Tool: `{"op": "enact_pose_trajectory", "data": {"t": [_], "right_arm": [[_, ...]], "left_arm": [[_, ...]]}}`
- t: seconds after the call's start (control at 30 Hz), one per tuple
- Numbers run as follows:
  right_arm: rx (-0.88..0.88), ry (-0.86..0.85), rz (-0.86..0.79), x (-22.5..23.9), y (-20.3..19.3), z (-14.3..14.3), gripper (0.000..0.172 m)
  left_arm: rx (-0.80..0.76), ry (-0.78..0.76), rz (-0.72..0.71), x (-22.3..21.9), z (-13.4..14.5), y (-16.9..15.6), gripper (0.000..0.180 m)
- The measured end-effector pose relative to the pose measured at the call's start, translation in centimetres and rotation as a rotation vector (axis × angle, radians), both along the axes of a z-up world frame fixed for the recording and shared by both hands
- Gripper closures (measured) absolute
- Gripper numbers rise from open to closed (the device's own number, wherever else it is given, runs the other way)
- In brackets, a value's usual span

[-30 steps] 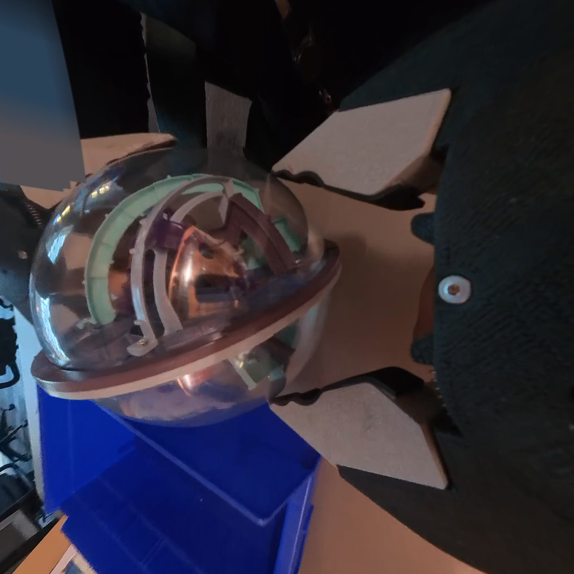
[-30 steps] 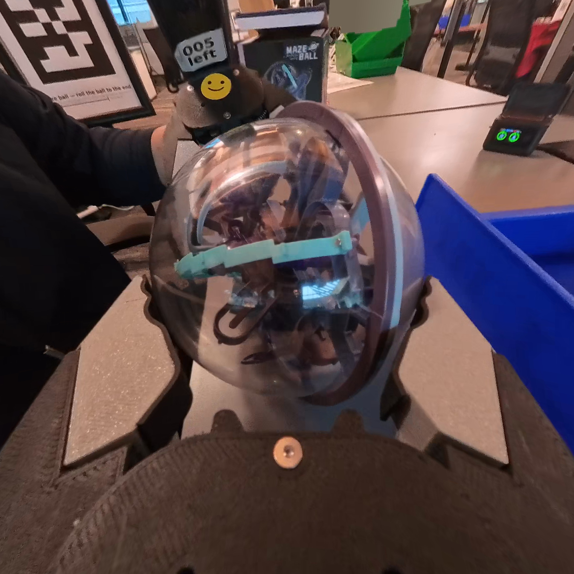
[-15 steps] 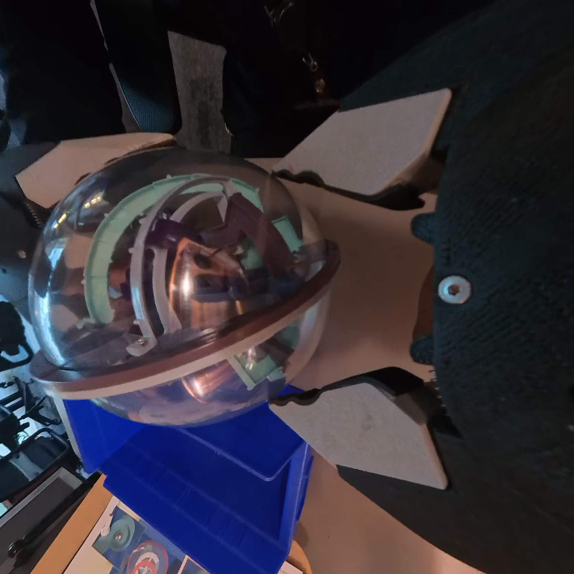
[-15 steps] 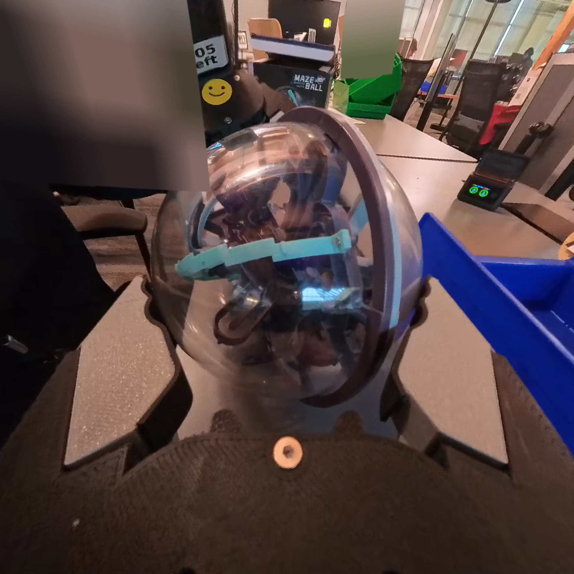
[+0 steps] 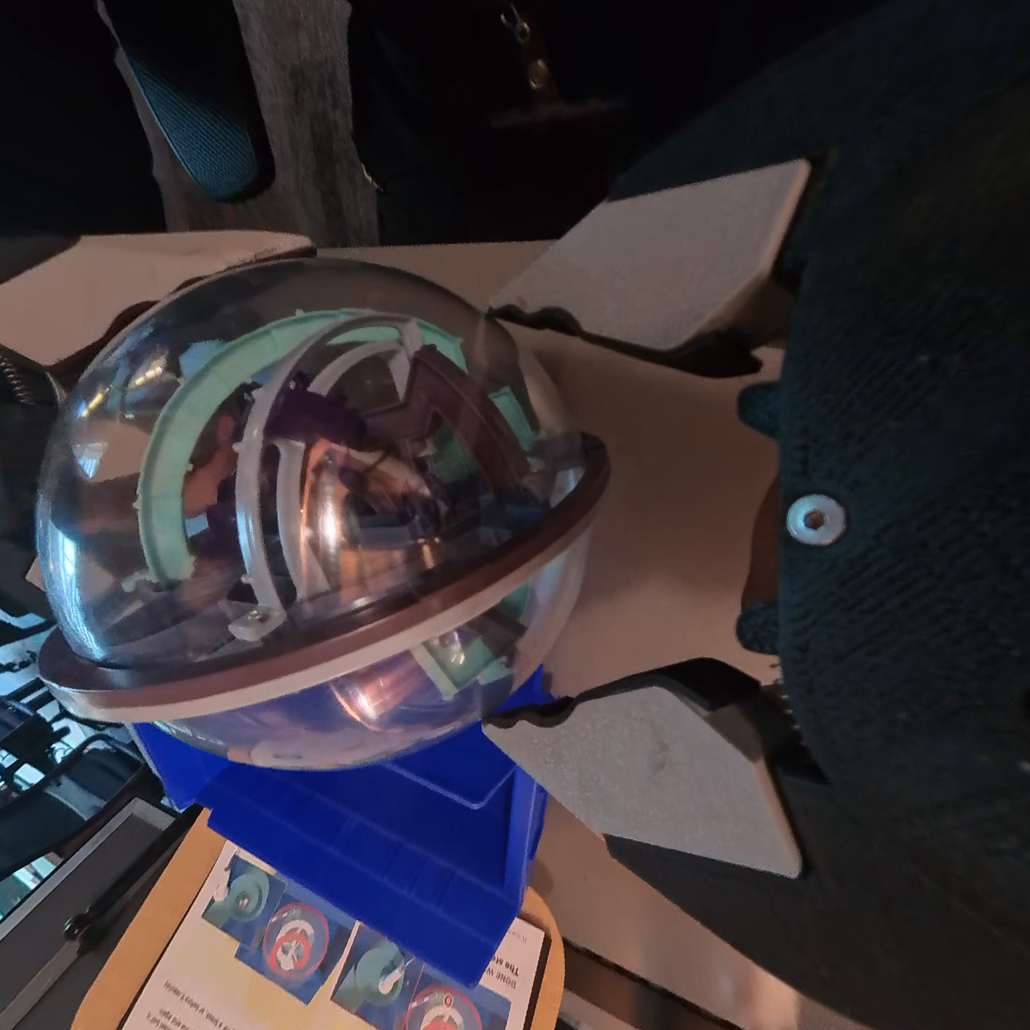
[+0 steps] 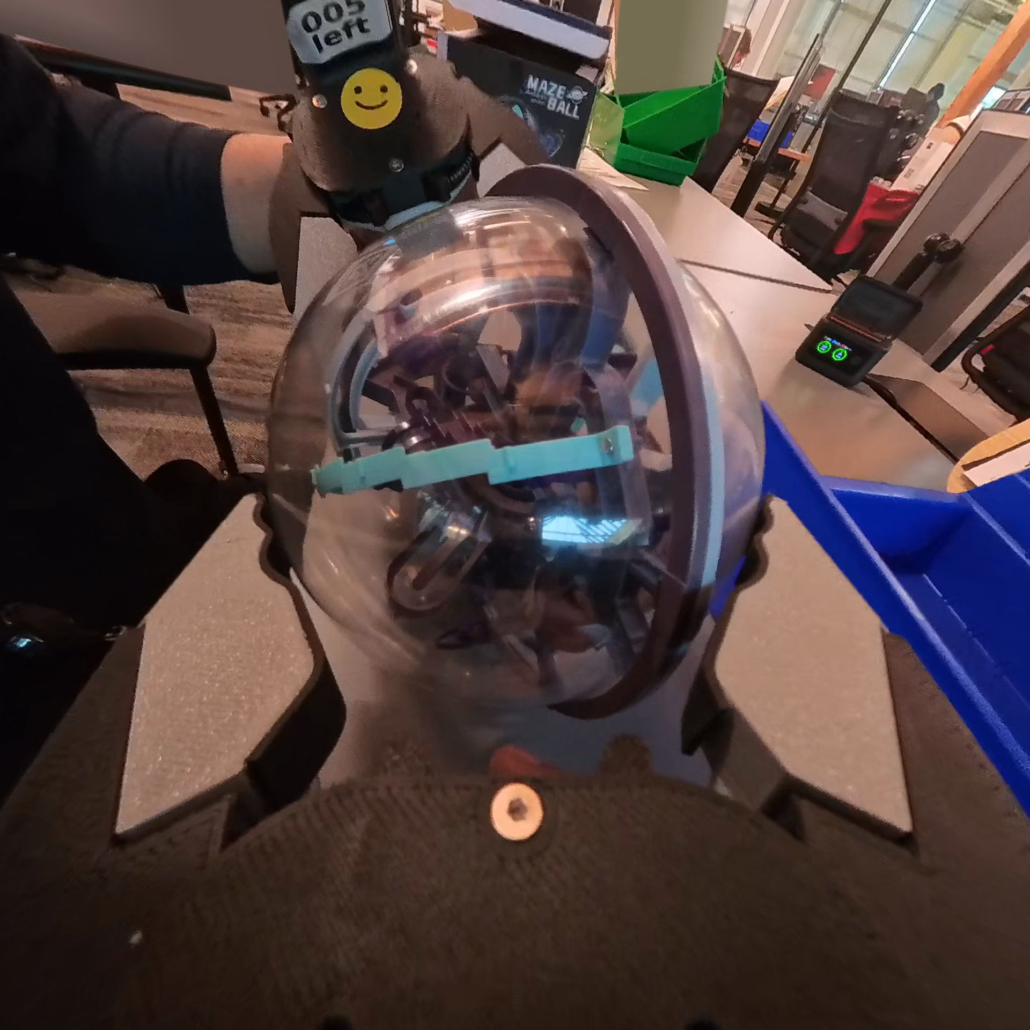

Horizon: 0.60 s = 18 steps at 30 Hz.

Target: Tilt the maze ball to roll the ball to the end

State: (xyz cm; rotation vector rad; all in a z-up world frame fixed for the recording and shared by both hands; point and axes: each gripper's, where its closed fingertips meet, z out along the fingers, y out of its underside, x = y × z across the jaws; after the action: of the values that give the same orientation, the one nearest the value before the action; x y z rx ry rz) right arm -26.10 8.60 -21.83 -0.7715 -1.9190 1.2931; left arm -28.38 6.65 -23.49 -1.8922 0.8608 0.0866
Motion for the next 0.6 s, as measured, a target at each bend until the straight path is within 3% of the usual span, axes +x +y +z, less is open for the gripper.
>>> {"op": "enact_pose_trajectory", "data": {"t": [0.23,0.6], "right_arm": [[-0.053,0.040,0.031,0.0,-0.1,1.3,0.014],[-0.046,0.161,0.073,-0.9,0.2,2.9,0.014]], "left_arm": [[0.035,-0.044,-0.005,0.2,1.2,0.0,0.050],[0.079,0.057,0.005,-0.7,3.2,0.3,0.050]]}}
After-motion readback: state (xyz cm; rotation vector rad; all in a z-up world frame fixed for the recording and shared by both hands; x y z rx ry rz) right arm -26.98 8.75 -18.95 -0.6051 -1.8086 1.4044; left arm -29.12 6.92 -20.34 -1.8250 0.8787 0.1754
